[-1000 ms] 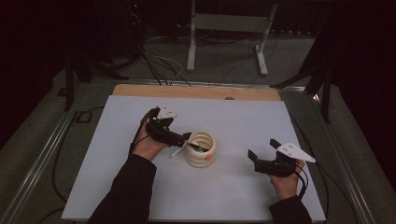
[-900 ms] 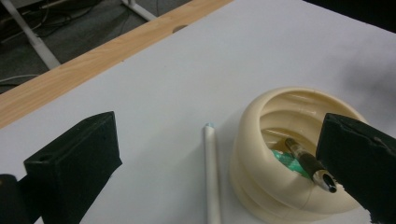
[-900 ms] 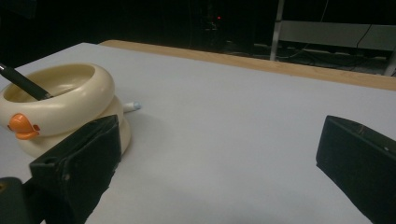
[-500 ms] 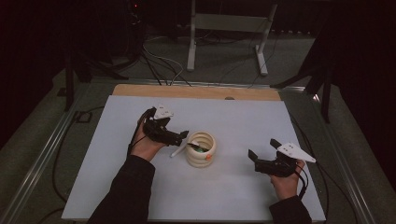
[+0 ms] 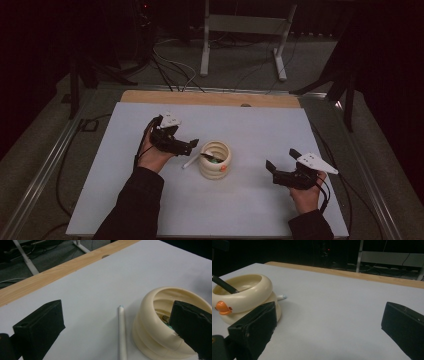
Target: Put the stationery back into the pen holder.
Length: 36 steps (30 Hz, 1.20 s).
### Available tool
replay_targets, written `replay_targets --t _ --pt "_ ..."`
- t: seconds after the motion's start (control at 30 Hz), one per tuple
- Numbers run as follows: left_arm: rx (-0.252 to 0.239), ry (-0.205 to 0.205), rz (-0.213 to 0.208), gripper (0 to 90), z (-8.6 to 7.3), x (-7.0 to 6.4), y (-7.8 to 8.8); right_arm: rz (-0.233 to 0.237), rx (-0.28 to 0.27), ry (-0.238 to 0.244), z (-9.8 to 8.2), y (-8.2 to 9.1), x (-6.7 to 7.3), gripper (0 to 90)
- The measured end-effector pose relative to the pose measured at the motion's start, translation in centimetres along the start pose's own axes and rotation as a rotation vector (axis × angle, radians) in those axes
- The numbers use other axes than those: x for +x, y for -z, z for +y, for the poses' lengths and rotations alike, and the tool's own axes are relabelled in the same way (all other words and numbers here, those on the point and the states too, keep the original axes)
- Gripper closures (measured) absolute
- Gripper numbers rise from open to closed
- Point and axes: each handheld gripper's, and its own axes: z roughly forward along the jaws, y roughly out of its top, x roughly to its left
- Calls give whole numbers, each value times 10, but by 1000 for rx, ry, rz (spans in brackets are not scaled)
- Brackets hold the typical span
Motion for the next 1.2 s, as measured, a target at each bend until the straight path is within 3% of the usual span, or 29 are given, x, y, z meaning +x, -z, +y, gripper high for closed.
replay_targets --t 0.53,0.77,1.2 --pt "57 -24 17 1 -10 2 -13 -2 -1 2 0 0 0 1" --pt "59 -7 13 1 -15 6 -18 -2 -3 3 0 1 0 1" --pt "122 2 7 2 -29 6 -34 -2 -2 3 0 0 0 1"
